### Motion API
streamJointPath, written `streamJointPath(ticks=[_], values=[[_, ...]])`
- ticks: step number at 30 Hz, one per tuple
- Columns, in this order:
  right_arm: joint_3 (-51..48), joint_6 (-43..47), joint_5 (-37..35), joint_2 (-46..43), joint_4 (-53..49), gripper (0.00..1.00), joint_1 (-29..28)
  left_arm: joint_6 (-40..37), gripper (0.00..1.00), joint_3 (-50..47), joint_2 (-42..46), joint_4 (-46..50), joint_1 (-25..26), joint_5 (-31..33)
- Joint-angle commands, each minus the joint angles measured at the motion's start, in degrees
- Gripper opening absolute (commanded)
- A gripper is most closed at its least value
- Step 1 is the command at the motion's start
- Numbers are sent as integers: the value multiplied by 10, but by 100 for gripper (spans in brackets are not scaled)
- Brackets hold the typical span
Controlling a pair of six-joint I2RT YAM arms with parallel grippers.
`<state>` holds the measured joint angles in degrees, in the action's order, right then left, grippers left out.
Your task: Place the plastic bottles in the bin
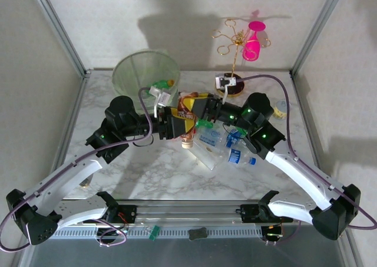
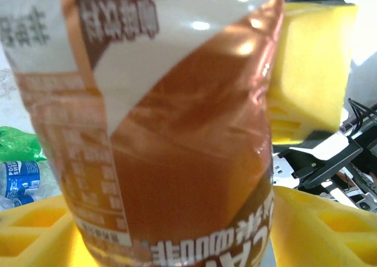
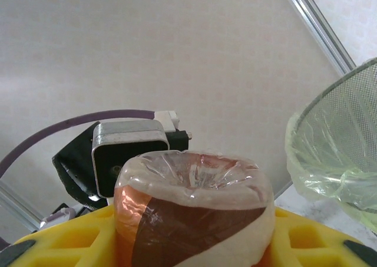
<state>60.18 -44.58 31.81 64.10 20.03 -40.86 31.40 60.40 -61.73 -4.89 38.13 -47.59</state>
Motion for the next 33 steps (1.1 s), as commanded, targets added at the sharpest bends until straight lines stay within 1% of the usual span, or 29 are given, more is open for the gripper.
streamJointPath(ticks=[1, 3, 5, 7, 10, 13, 14, 15, 16, 19, 20, 24, 26, 28, 30, 33], values=[[-24, -9, 17, -16, 37, 45, 3, 17, 66, 14, -5, -58, 7, -7], [-30, -9, 19, -21, 42, 45, 3, 23, 60, 14, -8, -69, 9, -12], [-34, -4, 21, -26, 42, 45, 3, 27, 52, 15, -12, -76, 11, -20], [-37, -3, 22, -28, 45, 45, 3, 33, 51, 15, -15, -86, 13, -25], [-39, 2, 20, -29, 43, 45, 2, 35, 45, 18, -20, -95, 17, -34], [-38, 11, 18, -29, 33, 45, 2, 33, 44, 23, -22, -95, 18, -35], [-37, 15, 17, -29, 27, 48, 2, 32, 44, 26, -22, -93, 17, -34], [-34, 21, 13, -29, 17, 54, 2, 29, 44, 28, -23, -89, 17, -31], [-28, 32, 9, -30, 2, 65, 2, 22, 44, 30, -23, -80, 18, -25], [-8, 68, -28, -39, -58, 84, 2, -19, 42, 50, -24, -14, 18, 21], [-2, 79, -44, -44, -75, 85, 2, -36, 42, 62, -27, 14, 18, 36], [28, 133, -131, -65, -165, 87, 3, -98, 40, 129, -42, 126, 12, 111], [41, 152, -182, -75, -201, 87, 2, -113, 40, 159, -47, 157, 4, 151], [50, 167, -229, -85, -235, 90, 3, -124, 39, 185, -53, 180, -9, 195], [51, 176, -252, -92, -252, 90, 4, -128, 35, 212, -64, 203, -24, 244], [45, 183, -269, -103, -264, 90, 4, -115, 31, 246, -91, 231, -58, 301]])
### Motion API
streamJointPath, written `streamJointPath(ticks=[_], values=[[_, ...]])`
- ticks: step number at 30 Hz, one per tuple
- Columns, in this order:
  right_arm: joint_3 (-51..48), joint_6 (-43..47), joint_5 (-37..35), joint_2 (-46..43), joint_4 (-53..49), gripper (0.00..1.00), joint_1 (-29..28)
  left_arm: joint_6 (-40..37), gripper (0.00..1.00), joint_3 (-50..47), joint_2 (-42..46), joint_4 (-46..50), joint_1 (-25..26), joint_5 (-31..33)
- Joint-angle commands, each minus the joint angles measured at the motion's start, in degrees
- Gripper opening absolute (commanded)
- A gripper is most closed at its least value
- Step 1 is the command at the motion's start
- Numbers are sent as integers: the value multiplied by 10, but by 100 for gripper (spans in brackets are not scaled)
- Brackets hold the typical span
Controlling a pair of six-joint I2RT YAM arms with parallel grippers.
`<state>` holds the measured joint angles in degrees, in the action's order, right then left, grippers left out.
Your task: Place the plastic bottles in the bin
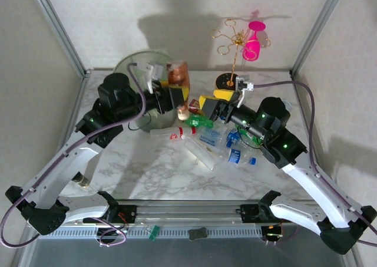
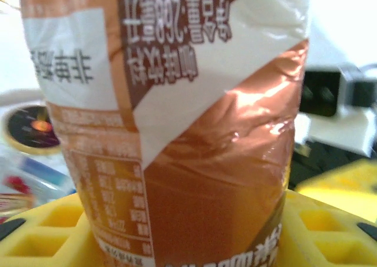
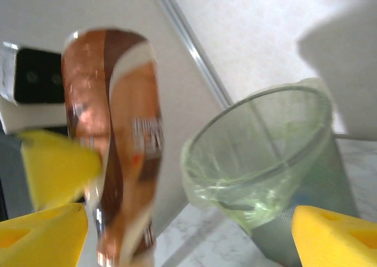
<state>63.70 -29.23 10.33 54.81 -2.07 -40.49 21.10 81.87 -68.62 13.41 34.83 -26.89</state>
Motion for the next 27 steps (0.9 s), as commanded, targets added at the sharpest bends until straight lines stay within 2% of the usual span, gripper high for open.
streamJointPath(ticks=[1, 6, 14, 17, 20, 27], values=[[8, 31, -58, -14, -47, 90, 1, -6, 30, 39, -30, 53, -38, 100], [-18, 32, -68, -32, -50, 90, 1, 17, 27, 55, -67, 34, -92, 171], [-49, 23, -83, -43, -59, 90, 0, -16, 21, 118, -148, 33, -109, 340], [-59, 23, -89, -48, -59, 90, 0, -32, 20, 125, -175, 29, -111, 385], [-64, 26, -95, -49, -63, 90, 1, -36, 18, 128, -202, 35, -113, 406], [-64, 36, -103, -44, -65, 90, 0, -27, 14, 83, -236, 35, -115, 394]])
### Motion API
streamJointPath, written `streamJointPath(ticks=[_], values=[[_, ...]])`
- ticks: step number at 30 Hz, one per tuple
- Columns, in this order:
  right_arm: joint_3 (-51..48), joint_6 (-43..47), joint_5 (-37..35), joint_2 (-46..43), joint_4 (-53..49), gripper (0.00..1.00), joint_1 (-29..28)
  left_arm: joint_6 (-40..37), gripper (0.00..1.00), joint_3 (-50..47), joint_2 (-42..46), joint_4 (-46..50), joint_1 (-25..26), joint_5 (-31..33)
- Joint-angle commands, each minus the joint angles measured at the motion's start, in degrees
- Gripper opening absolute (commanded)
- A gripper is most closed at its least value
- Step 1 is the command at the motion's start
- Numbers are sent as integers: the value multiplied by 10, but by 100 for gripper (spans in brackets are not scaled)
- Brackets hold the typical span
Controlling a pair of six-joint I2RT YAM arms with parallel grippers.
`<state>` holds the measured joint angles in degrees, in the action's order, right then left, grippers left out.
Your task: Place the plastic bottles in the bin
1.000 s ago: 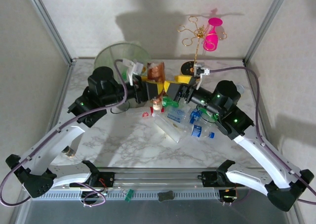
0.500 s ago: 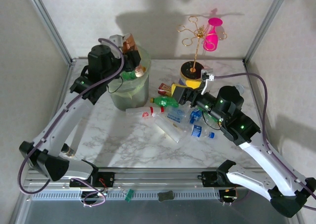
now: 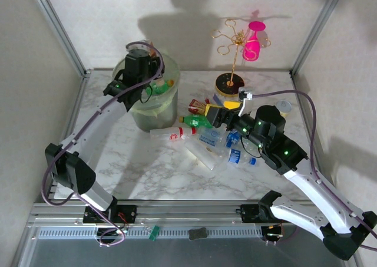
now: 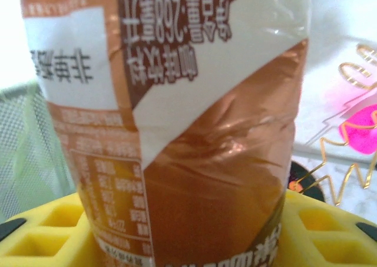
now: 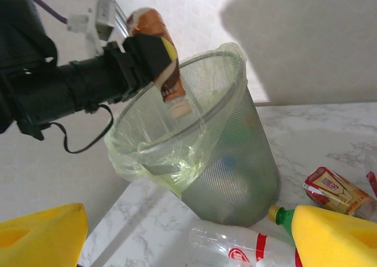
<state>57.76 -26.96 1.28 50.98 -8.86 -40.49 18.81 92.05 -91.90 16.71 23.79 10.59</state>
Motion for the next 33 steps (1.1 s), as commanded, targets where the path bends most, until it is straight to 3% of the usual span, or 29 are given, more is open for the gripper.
streamJointPath(ticks=[1, 8, 15, 24, 33], values=[[-4, 14, -12, -4, 4, 90, 1, -3, 14, -28, -4, -1, -5, 21], [-2, 17, -3, 15, 7, 90, 1, 17, 12, -44, -29, 11, -8, 4], [2, 21, -7, 19, 4, 90, 1, 60, 19, -59, -43, 23, -33, -36], [13, 32, -29, 16, -9, 90, 0, 82, 54, -72, -42, 27, -41, -81], [24, 36, -45, 7, -20, 90, 1, 85, 72, -72, -1, 31, -53, -82]])
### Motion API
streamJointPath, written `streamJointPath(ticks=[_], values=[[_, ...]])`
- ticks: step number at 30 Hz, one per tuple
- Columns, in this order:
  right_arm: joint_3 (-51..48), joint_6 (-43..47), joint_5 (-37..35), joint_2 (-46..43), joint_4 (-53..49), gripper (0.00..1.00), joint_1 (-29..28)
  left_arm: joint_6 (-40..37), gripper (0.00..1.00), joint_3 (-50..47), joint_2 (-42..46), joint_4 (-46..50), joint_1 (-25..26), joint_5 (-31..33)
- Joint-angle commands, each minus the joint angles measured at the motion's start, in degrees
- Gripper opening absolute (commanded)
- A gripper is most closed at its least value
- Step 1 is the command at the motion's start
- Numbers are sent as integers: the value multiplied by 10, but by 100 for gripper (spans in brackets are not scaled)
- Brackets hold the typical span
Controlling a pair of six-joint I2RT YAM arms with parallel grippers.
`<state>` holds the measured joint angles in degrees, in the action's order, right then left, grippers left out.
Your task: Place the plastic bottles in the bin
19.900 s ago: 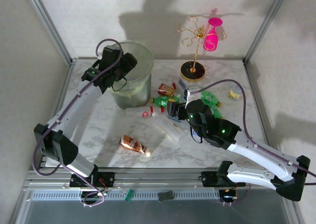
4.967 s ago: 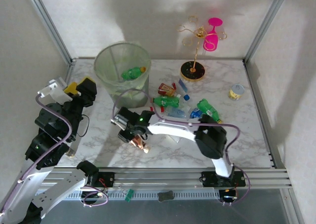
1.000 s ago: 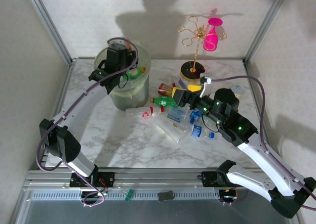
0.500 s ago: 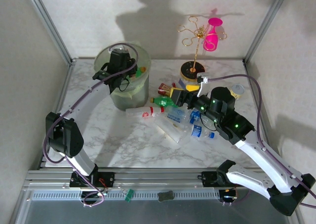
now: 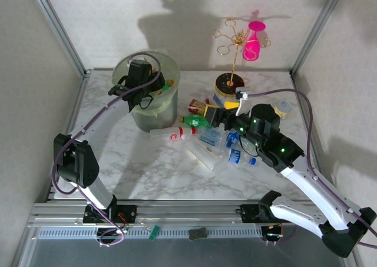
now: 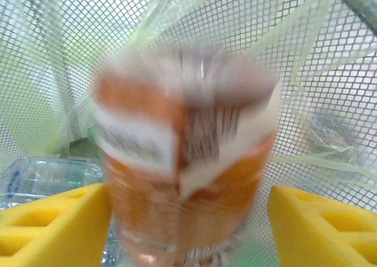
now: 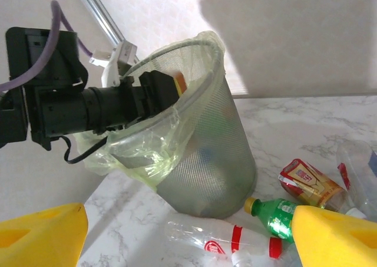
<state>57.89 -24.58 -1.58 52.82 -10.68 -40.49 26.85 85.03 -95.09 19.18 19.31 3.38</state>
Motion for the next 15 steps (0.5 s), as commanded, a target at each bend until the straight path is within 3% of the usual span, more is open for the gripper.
streamJointPath(ticks=[1, 15], values=[[24, 12, -17, -11, -3, 90, 1, 6, 72, -2, 34, 5, -8, -14], [34, 8, -76, -17, -31, 89, 1, 64, 74, -25, 132, -55, -14, -100]])
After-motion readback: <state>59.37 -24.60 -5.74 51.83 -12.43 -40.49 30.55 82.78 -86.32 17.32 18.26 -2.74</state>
